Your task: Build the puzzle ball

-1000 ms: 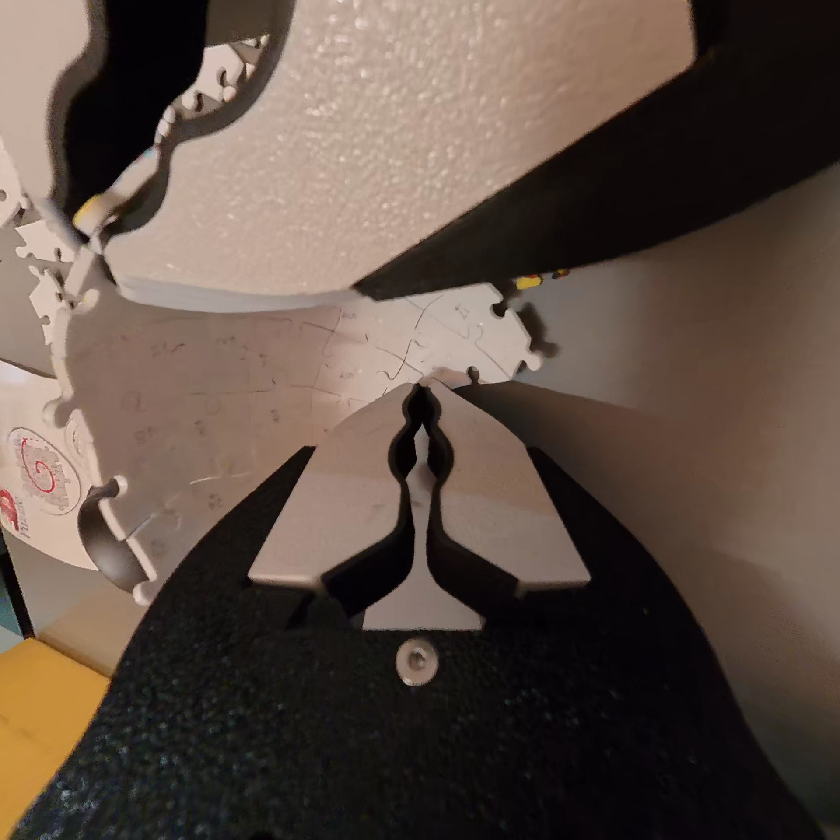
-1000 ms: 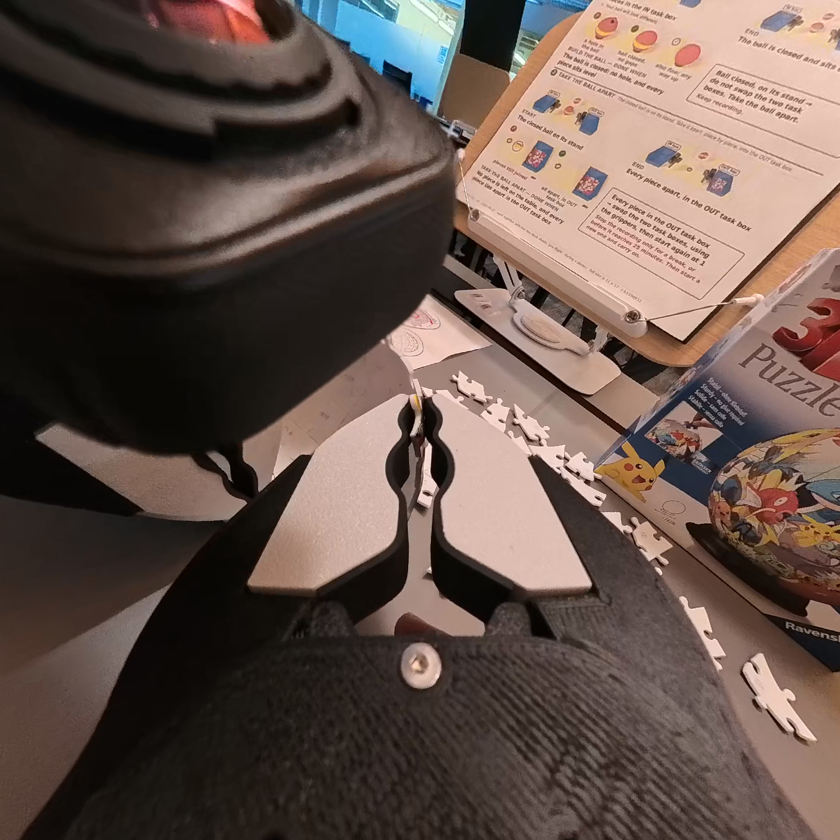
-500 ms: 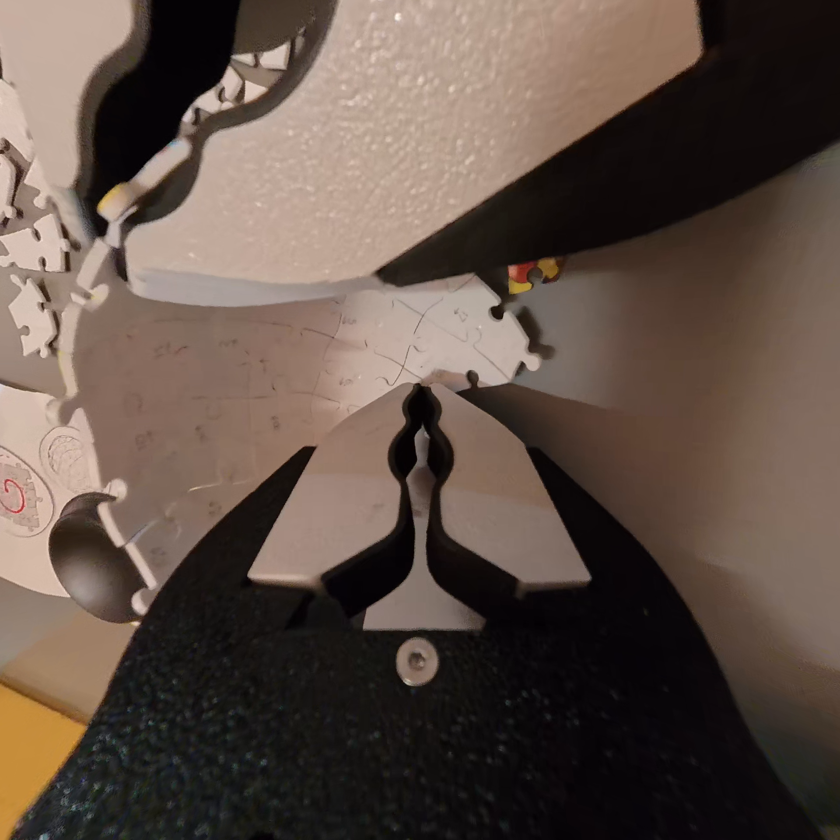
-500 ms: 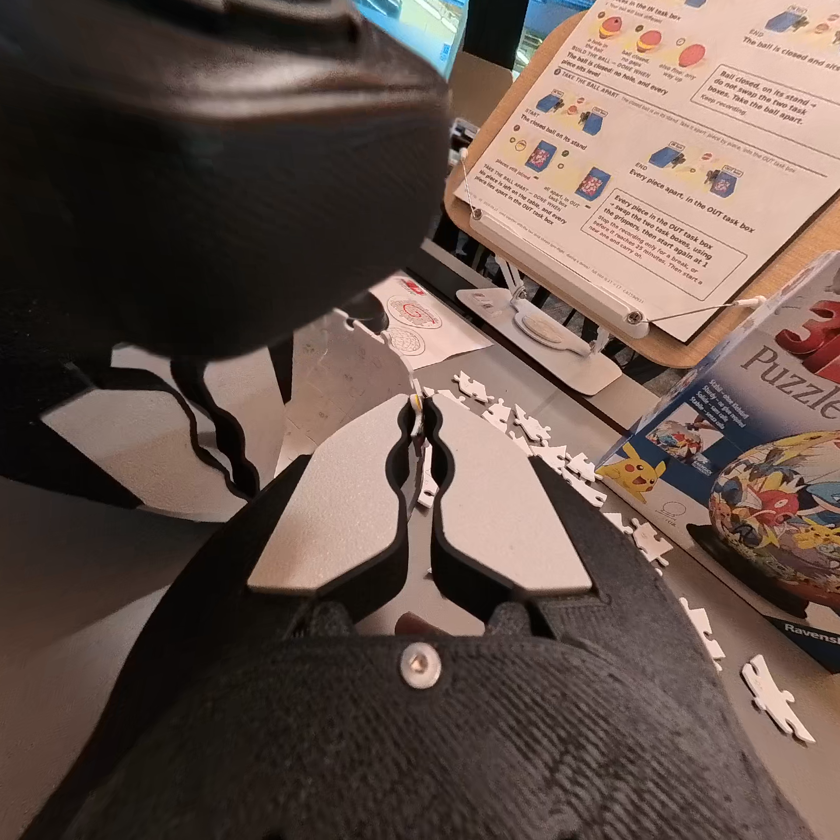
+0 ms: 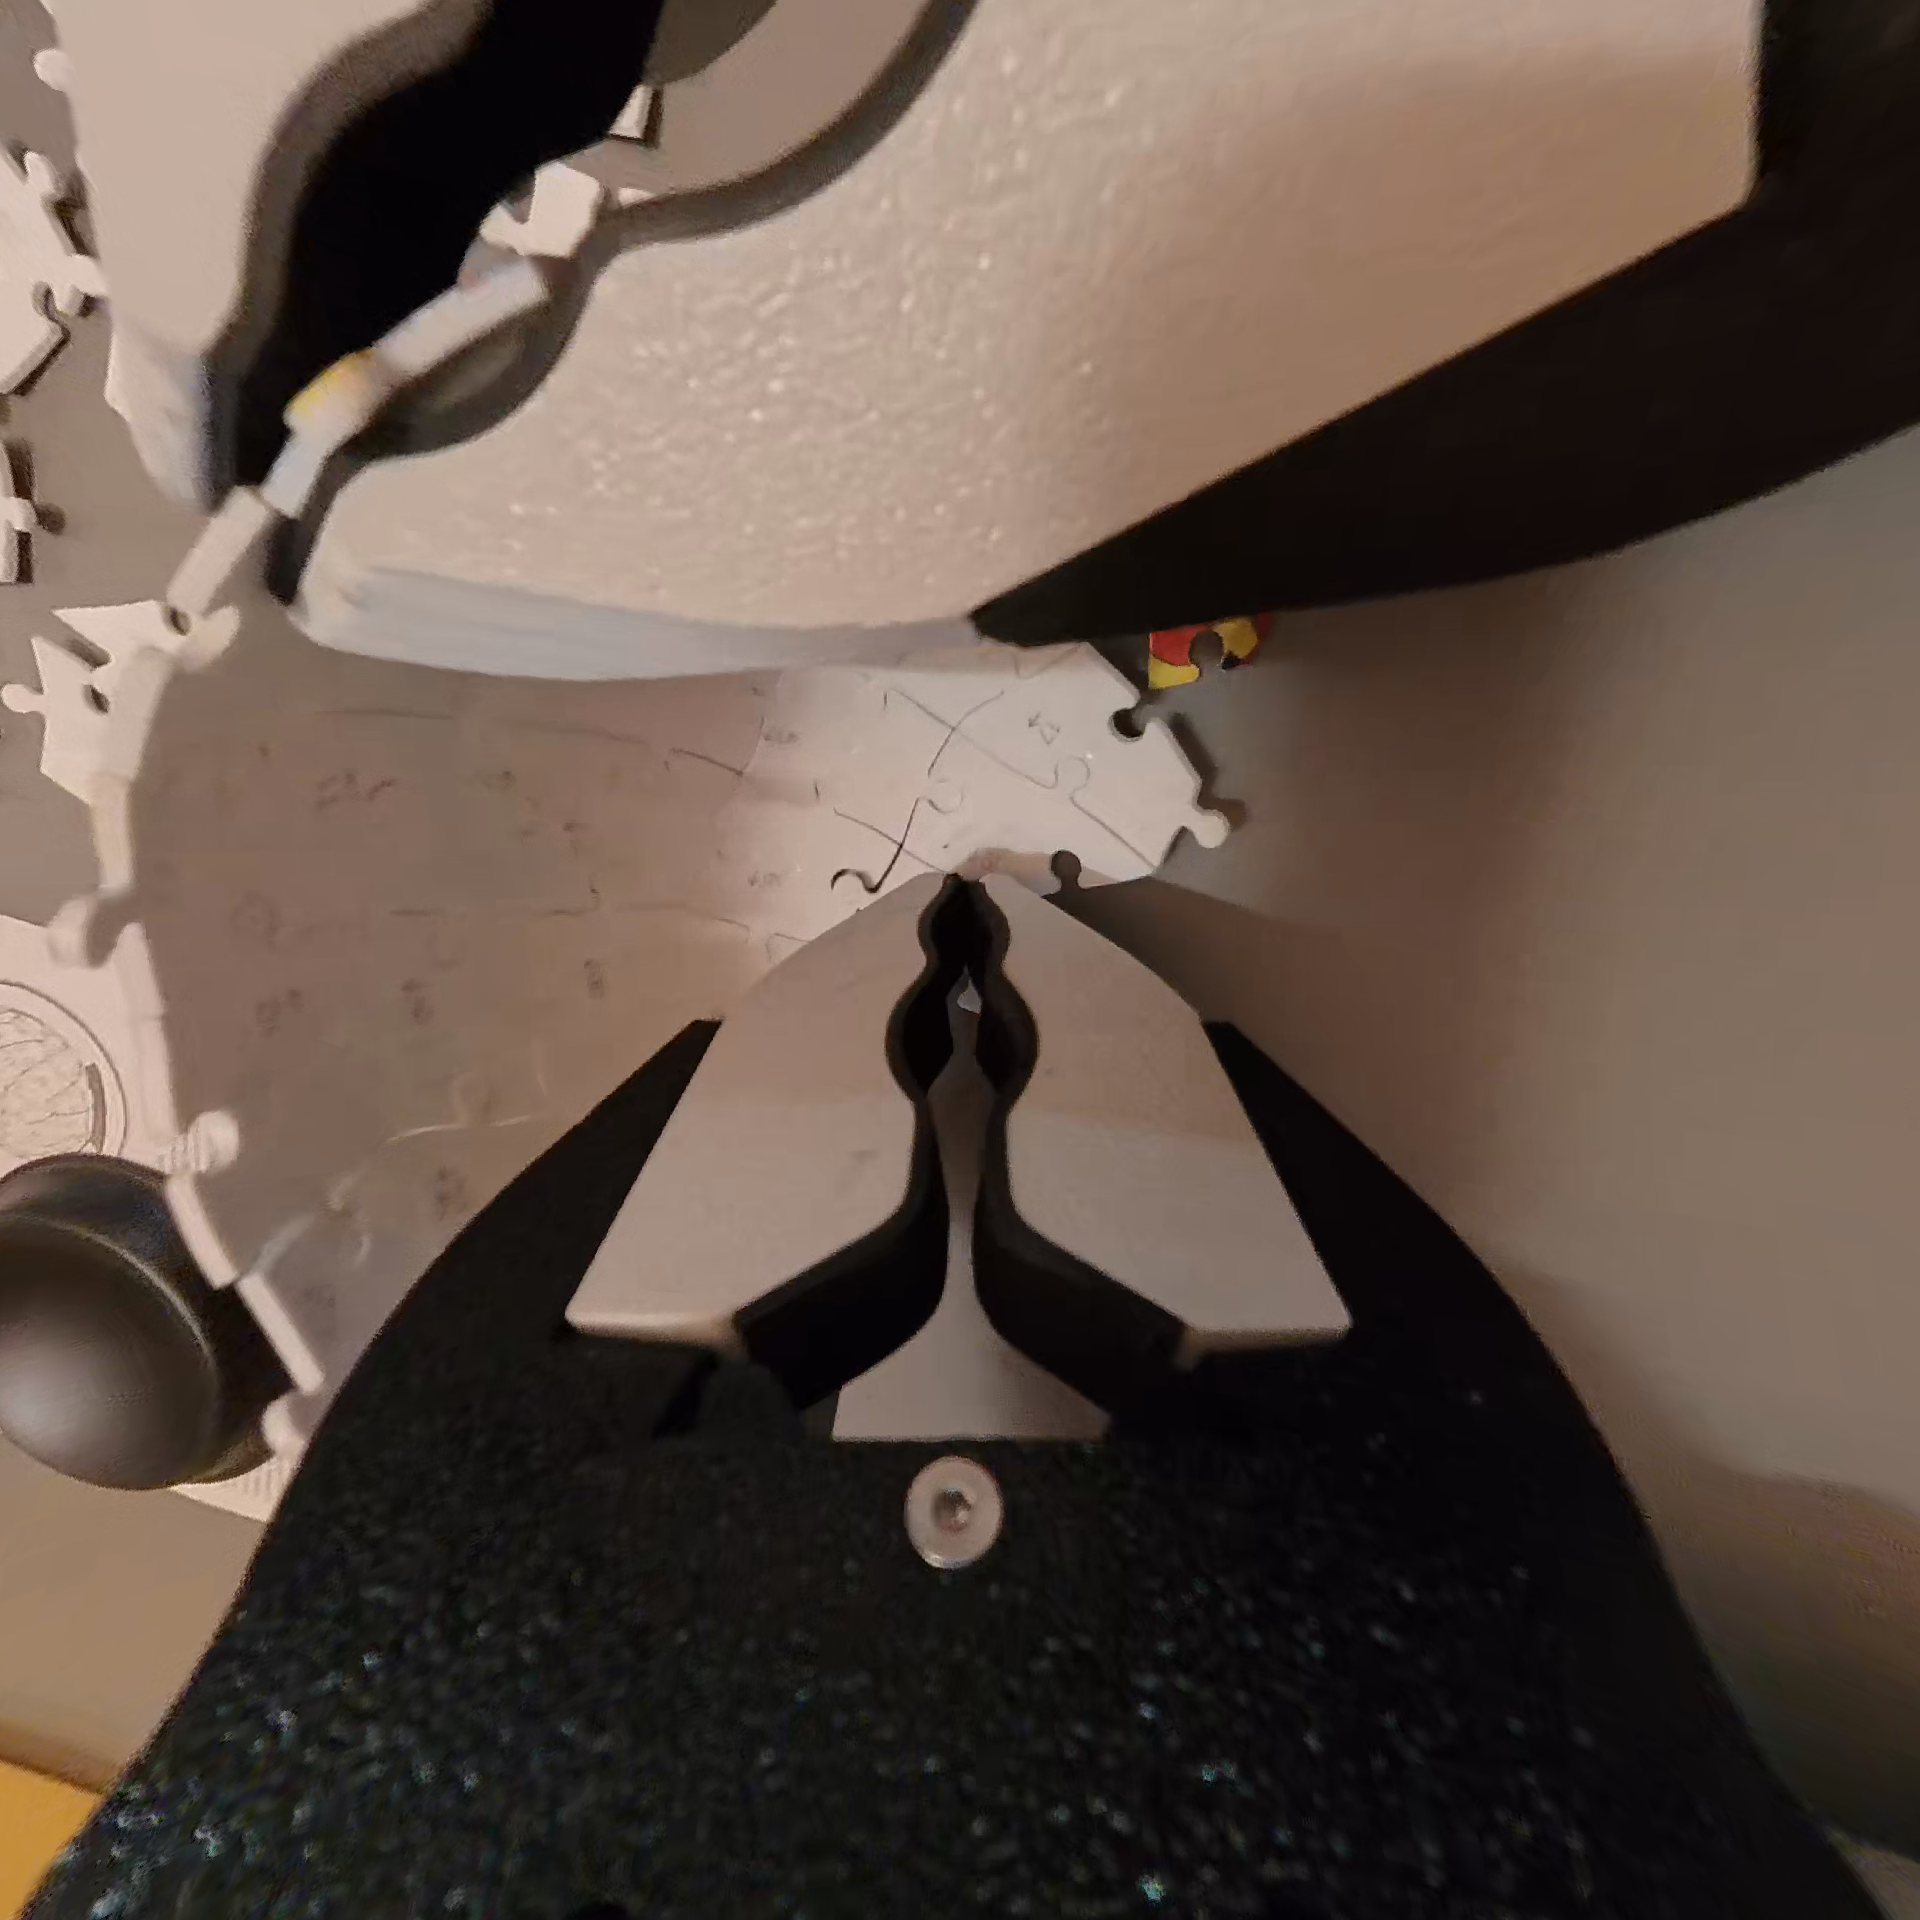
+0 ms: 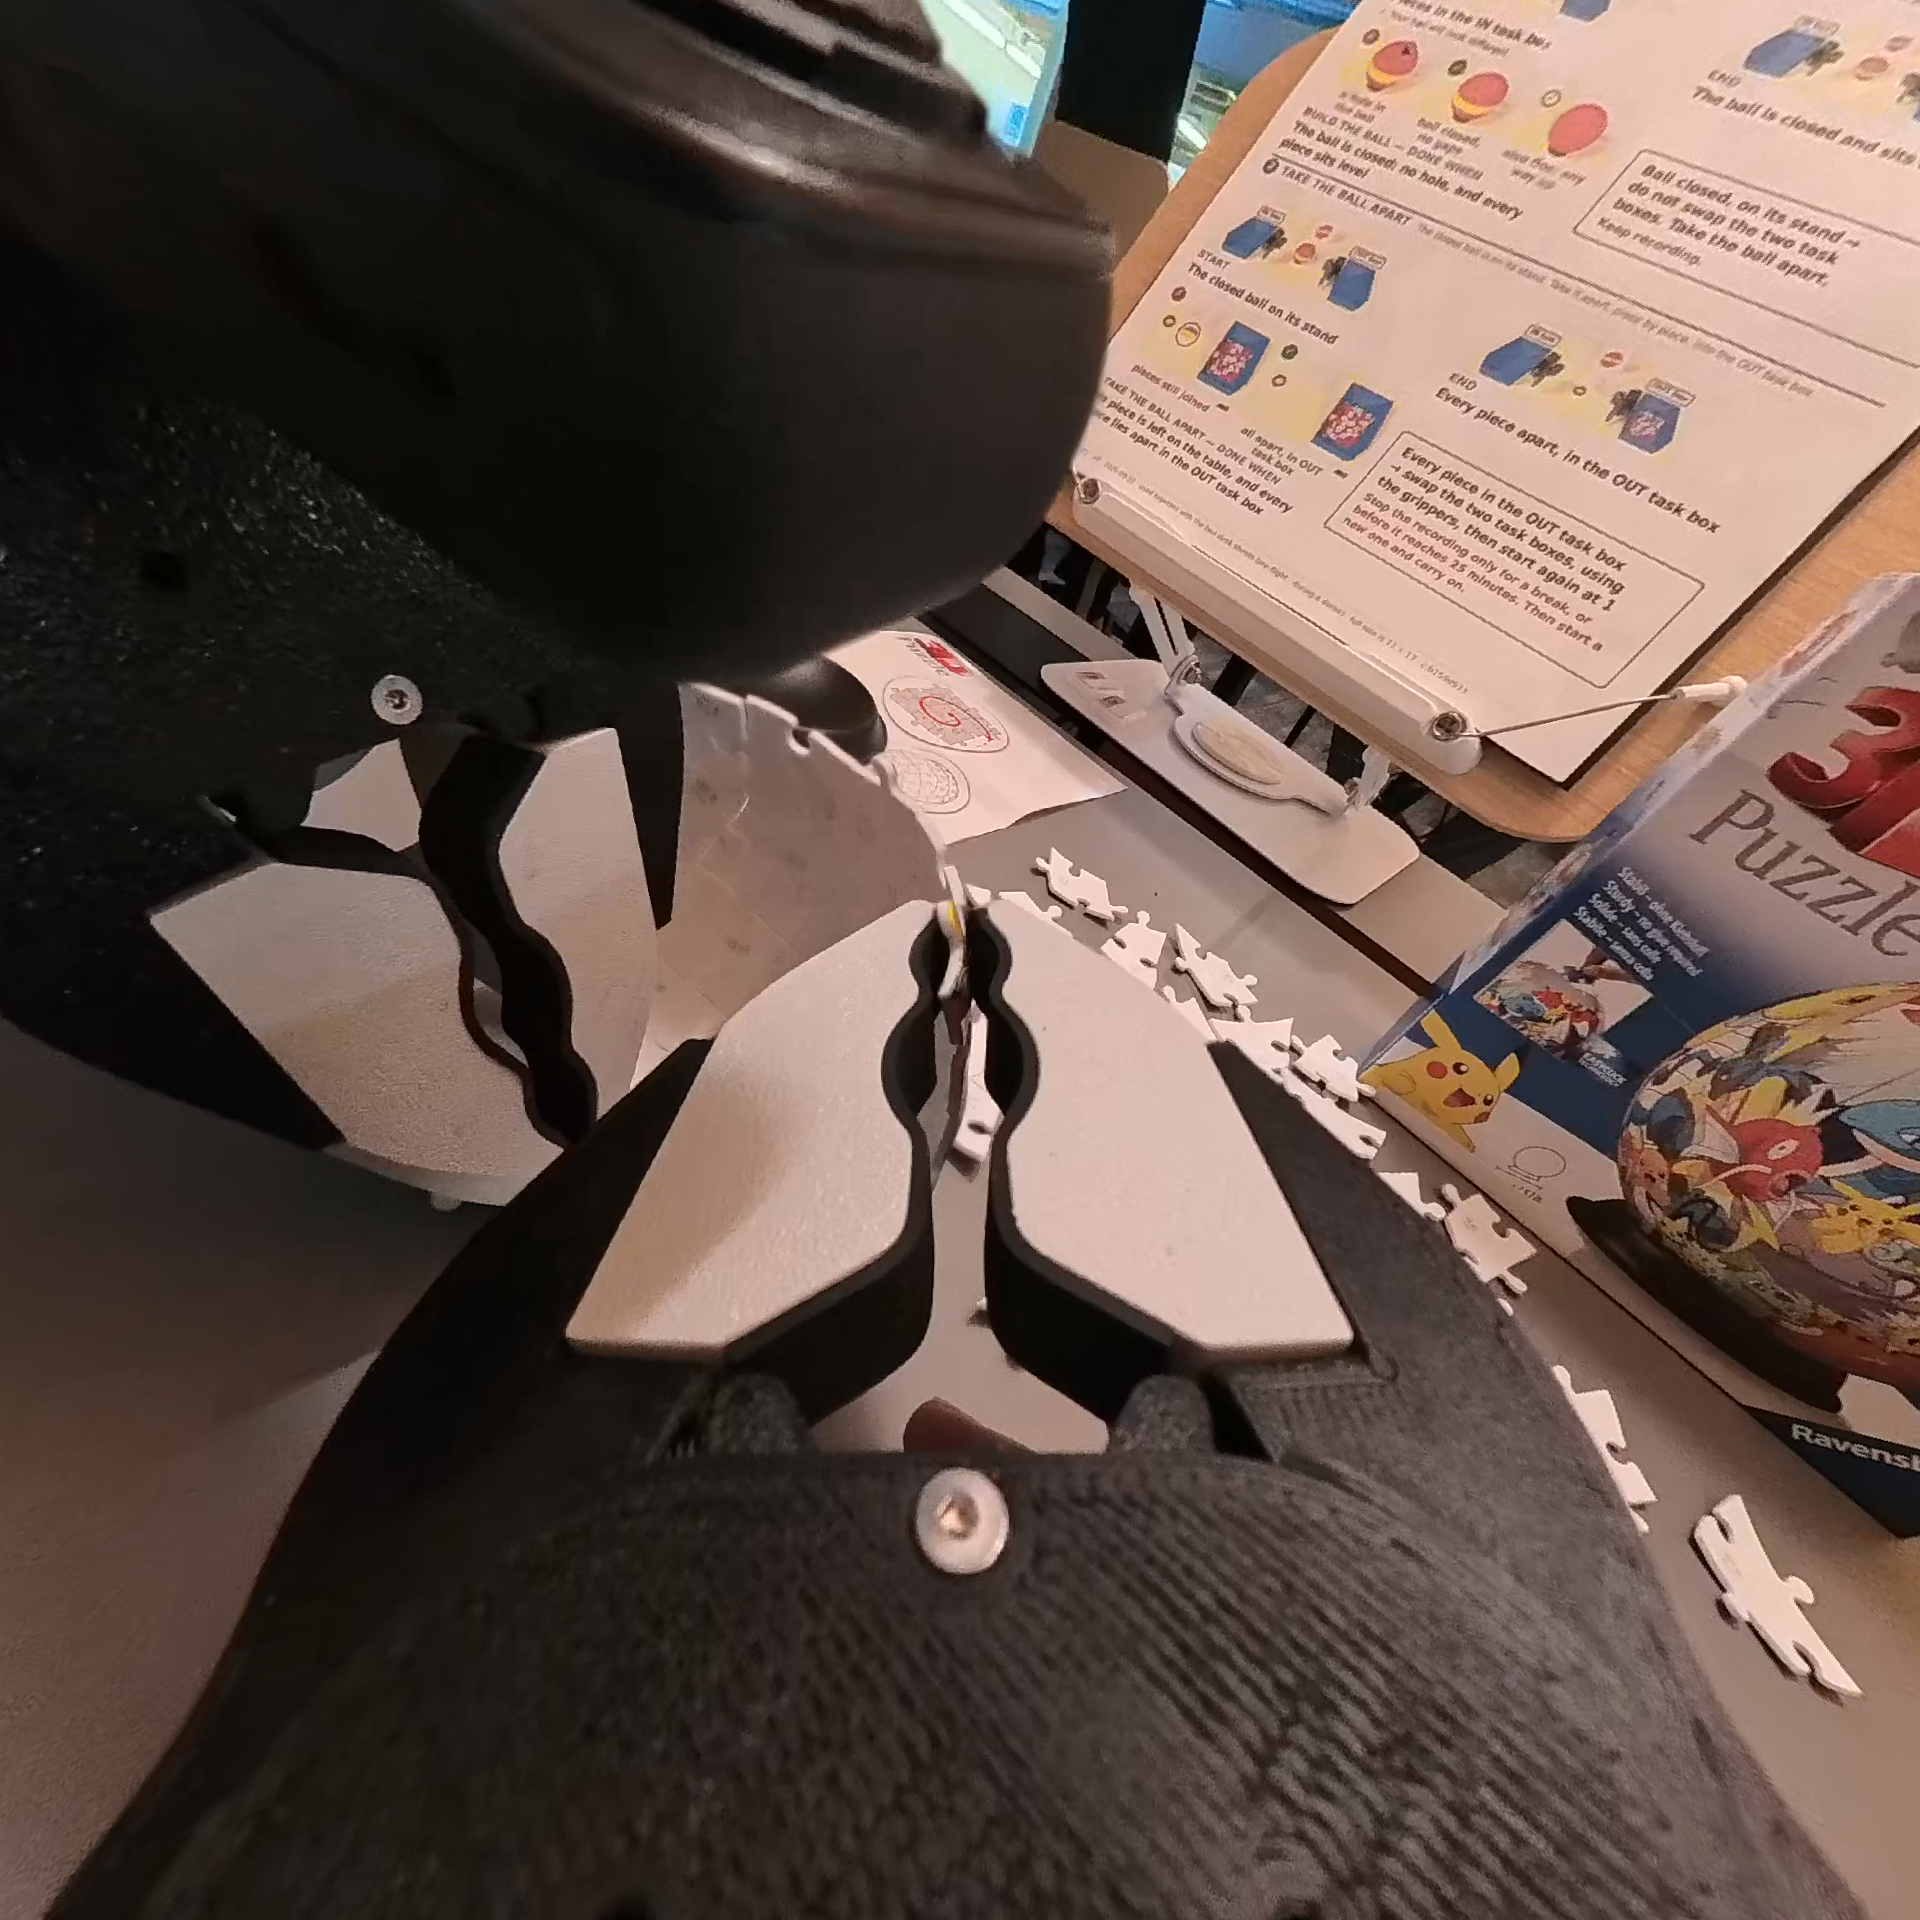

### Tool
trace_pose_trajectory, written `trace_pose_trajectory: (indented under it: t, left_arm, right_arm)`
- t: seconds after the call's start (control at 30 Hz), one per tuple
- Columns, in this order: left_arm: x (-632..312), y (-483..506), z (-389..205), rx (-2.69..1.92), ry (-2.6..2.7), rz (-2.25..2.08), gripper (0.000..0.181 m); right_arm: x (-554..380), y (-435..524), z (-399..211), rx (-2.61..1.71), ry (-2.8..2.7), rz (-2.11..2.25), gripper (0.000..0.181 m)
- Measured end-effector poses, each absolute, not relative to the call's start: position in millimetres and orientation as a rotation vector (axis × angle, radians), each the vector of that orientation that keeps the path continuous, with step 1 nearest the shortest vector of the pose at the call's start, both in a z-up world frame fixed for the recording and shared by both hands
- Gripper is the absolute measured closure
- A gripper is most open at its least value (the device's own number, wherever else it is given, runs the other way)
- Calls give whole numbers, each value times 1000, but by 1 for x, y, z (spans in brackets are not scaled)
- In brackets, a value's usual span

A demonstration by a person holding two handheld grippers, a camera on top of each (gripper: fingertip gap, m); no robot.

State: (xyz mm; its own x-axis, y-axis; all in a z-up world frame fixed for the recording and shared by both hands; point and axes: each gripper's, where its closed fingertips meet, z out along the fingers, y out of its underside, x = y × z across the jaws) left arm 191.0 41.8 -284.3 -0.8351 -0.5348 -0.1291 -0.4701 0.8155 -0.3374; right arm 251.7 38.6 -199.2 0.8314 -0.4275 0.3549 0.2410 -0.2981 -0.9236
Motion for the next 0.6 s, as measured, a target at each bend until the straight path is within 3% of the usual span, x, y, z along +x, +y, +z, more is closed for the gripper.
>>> trace_pose_trajectory:
  t: [0.3, 0.6]
  left_arm:
    - [199, 51, -261, -824, 2631, -500, 181]
    - [212, 54, -279, -806, 2578, -323, 181]
  right_arm:
    - [253, 38, -200, -1761, 142, -672, 177]
    - [254, 38, -200, -1763, 146, -672, 177]
